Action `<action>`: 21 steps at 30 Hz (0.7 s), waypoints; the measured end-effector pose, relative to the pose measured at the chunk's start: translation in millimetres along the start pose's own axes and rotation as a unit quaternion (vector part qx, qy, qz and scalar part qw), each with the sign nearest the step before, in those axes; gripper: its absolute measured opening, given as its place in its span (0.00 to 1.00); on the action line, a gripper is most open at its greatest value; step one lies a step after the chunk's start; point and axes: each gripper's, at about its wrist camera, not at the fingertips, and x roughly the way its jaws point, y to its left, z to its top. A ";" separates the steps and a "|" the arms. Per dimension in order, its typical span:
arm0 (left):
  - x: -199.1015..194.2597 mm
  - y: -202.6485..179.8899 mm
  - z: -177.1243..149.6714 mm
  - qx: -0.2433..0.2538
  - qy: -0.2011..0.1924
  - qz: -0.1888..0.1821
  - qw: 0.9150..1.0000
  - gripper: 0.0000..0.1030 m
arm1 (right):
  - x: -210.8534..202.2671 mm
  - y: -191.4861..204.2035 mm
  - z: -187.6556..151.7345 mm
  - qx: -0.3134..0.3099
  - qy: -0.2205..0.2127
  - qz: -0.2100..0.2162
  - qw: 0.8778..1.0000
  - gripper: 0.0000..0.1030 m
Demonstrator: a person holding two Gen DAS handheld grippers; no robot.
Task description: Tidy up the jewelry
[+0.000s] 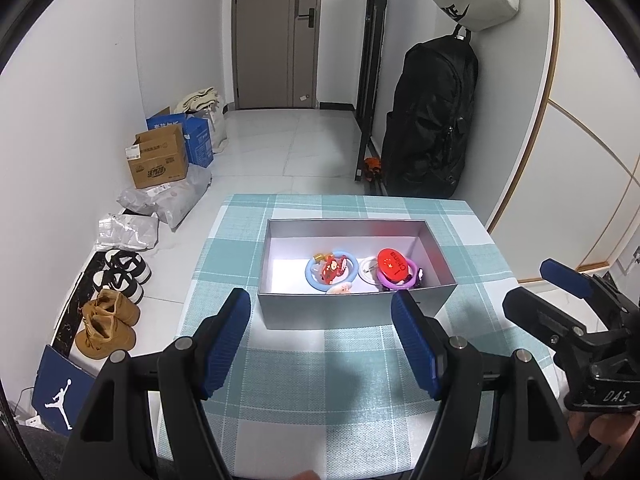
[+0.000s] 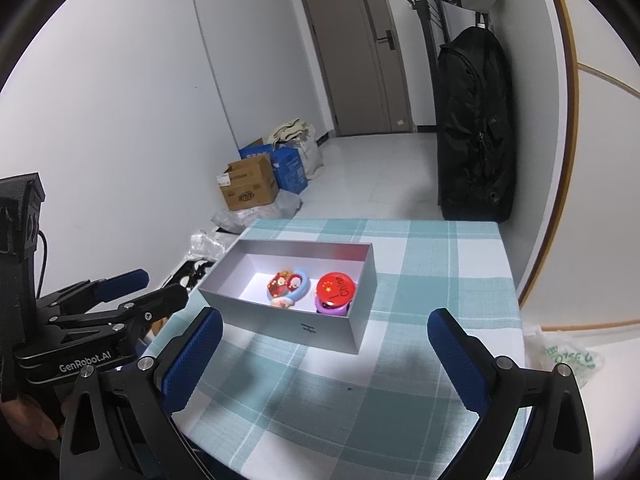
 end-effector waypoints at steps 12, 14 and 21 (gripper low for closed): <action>0.6 1.1 -0.2 -0.005 0.004 -0.004 1.000 0.67 | 2.3 -0.7 -2.3 0.001 0.007 -0.003 1.000 1.00; 1.2 1.2 -0.2 -0.006 0.005 -0.003 1.000 0.67 | 2.3 -0.9 -2.3 0.002 0.008 -0.003 1.000 1.00; 4.7 -1.4 -1.2 -0.002 0.011 -0.007 1.000 0.67 | 3.1 -1.4 -2.2 0.003 0.007 -0.002 1.000 1.00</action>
